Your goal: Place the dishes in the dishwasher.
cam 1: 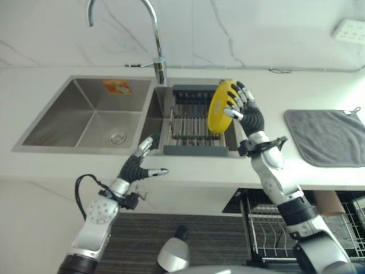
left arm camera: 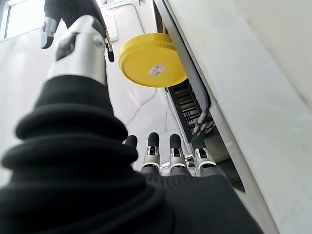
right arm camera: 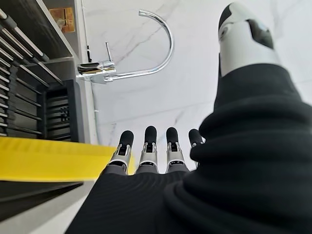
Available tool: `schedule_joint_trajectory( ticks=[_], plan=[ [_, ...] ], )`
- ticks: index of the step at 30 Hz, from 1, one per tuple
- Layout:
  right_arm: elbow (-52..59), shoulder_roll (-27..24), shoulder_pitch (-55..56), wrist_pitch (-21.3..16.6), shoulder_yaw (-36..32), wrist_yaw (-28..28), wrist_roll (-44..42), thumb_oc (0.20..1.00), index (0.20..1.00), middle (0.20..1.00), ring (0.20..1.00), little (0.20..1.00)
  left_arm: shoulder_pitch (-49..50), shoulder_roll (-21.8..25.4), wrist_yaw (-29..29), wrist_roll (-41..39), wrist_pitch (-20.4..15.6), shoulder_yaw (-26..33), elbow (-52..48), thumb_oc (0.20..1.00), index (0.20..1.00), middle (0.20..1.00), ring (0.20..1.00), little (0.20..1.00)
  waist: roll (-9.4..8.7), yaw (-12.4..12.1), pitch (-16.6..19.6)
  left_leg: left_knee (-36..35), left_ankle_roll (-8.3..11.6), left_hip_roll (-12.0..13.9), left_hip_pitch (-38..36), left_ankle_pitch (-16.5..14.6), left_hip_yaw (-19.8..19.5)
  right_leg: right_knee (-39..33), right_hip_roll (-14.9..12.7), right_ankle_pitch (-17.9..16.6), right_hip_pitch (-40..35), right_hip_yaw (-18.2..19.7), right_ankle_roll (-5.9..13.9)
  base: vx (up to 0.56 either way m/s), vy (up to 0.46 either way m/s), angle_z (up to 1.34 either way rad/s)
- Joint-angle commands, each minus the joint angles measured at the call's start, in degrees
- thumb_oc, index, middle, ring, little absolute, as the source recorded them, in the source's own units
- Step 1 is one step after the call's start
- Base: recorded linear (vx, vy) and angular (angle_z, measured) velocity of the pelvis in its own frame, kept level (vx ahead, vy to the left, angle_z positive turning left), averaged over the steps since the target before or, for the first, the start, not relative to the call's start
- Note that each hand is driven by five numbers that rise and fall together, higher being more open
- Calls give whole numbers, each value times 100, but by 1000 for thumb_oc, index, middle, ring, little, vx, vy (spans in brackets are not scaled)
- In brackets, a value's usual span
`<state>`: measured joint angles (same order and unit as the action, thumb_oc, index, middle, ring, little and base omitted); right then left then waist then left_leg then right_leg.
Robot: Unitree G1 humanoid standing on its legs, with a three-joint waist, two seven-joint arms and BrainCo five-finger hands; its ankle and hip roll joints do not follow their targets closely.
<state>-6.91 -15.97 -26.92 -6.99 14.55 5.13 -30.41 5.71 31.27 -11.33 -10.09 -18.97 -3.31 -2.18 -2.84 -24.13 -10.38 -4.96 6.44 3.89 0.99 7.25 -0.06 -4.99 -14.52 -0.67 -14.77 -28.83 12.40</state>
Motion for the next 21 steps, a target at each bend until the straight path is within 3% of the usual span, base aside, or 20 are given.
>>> schedule_joint_trajectory(
  ticks=[1, 7, 11, 17, 18, 21],
  plan=[
    [32, -276, -455, -416, -236, 317, -12, 1000, 1000, 1000, 1000, 1000, -240, 229, -40, -219, -524, -37, -334, 1000, 1000, 1000, 1000, 1000, 279, -38, 392, 30, 29, 297, 308, -308, -136, 497, -36, 540, -105, -252, -105, 49, 0, 9],
    [210, -349, -508, -800, -513, 705, 155, 1000, 1000, 1000, 1000, 1000, -216, 285, -52, -208, -523, -17, -296, 1000, 1000, 1000, 1000, 1000, 287, -64, 380, 35, 17, 277, 327, -316, -250, 531, -7, 593, -82, -195, -113, 46, -17, 4],
    [802, -407, -300, -1082, -662, 723, 248, 1000, 1000, 1000, 1000, 1000, -11, 249, 36, -63, -516, 18, -309, 1000, 1000, 1000, 1000, 1000, 346, 104, 405, 34, 6, 303, 249, -353, -171, 558, -3, 628, 9, 2, -85, 55, -42, -7],
    [758, -466, -200, -911, -725, 844, 142, 1000, 1000, 1000, 1000, 1000, 58, 250, 25, -102, -501, 43, -315, 1000, 1000, 1000, 1000, 1000, 390, 180, 447, 38, 16, 328, 211, -379, -139, 587, 10, 653, 67, 88, -104, 34, -19, -13],
    [512, -470, -150, -674, -745, 799, -157, 1000, 1000, 1000, 1000, 1000, 63, 260, -11, -112, -438, 33, -372, 1000, 1000, 1000, 1000, 1000, 405, 190, 457, 35, 12, 334, 213, -361, -152, 588, 13, 625, 98, 92, -112, 30, -17, -5],
    [12, -291, -96, -529, -586, 617, -752, 1000, 1000, 1000, 1000, 1000, 35, 254, -79, -74, -469, -51, -357, 1000, 1000, 1000, 1000, 1000, 446, 150, 441, 40, 35, 346, 191, -366, -187, 593, 4, 640, 74, 58, -126, 66, -10, 2]
  ],
)
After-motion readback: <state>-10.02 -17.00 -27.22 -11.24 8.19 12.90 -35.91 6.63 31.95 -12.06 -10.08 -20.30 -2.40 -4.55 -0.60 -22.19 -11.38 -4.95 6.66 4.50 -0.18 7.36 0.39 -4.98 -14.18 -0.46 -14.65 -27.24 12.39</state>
